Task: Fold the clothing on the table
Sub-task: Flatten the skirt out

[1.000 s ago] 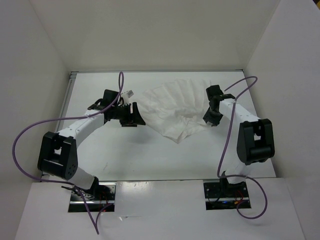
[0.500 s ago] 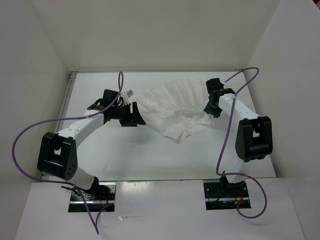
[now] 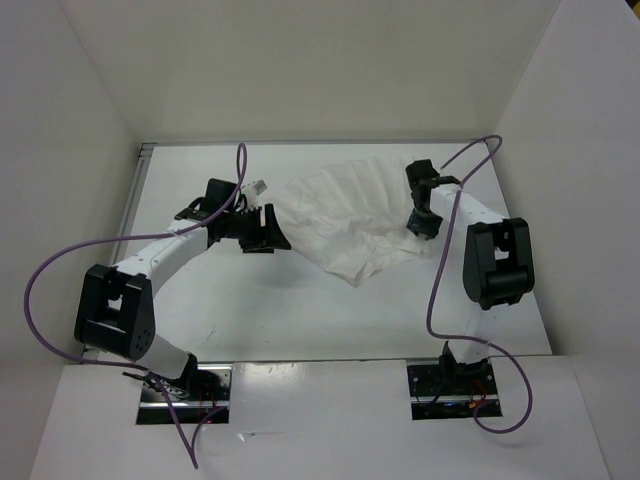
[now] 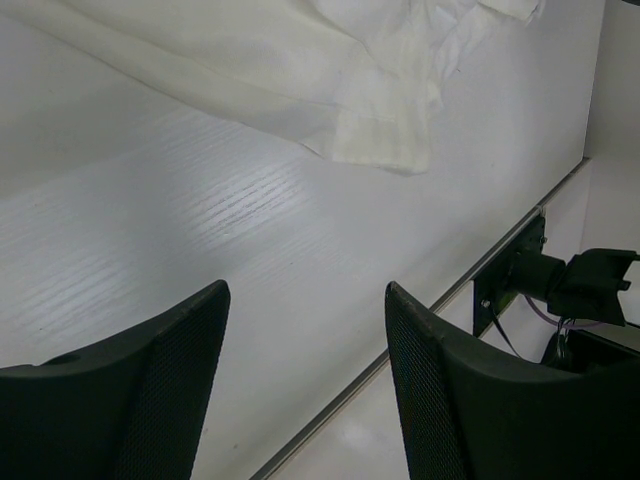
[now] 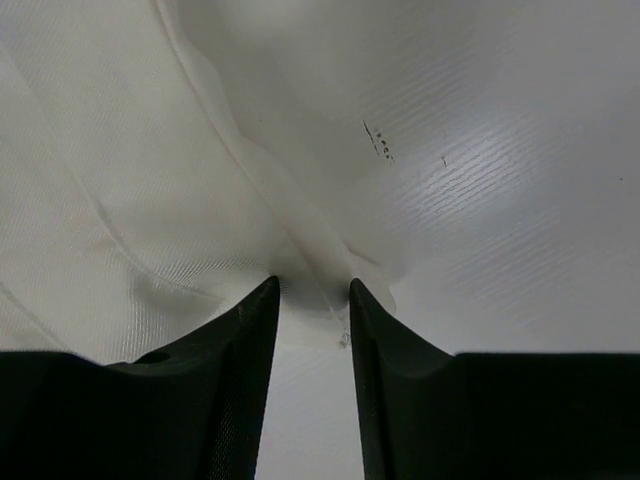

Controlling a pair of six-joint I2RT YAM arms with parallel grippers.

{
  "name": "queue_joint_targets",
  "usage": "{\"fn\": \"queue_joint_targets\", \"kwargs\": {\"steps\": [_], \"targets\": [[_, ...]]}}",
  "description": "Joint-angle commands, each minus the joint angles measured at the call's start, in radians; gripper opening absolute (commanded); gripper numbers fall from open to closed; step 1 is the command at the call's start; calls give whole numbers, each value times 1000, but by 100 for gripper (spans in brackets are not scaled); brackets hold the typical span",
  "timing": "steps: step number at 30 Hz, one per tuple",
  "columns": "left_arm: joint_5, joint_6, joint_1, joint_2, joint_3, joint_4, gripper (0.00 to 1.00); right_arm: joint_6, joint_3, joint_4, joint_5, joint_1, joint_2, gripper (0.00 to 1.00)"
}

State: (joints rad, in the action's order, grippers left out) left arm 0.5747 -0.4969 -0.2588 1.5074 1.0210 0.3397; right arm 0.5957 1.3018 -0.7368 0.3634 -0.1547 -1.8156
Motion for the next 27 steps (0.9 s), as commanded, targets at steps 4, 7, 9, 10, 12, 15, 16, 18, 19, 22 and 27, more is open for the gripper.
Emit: {"fn": "queue_joint_targets", "kwargs": {"steps": [4,7,9,10,12,15,16,18,19,22,27], "targets": [[14,21,-5,-38,14,-16,71,-28,-15,-3,26,-6,-54,20],[14,21,-5,-38,14,-16,71,-37,-15,-3,16,-6,-89,25],[14,21,-5,-38,14,-16,71,-37,-25,-13,16,-6,-112,36],[14,21,-5,-38,14,-16,71,-37,-26,-3,16,-6,-113,39],[14,21,-5,-38,5,-16,71,-46,-38,-3,16,-6,-113,40],[14,21,-5,-38,5,-25,71,-56,-38,-3,16,-6,-145,37],[14,21,4,-38,5,-25,71,-56,-38,-3,16,-6,-145,33],[14,21,4,-38,5,-25,71,-56,-38,-3,16,-6,-157,20],[14,21,4,-38,5,-25,71,-56,-38,-3,5,-6,-157,5],[14,21,4,-38,5,-25,71,-56,-29,-12,-6,-6,-116,0],[14,21,13,-38,5,-25,71,-82,33,-97,-17,-16,45,0]]}}
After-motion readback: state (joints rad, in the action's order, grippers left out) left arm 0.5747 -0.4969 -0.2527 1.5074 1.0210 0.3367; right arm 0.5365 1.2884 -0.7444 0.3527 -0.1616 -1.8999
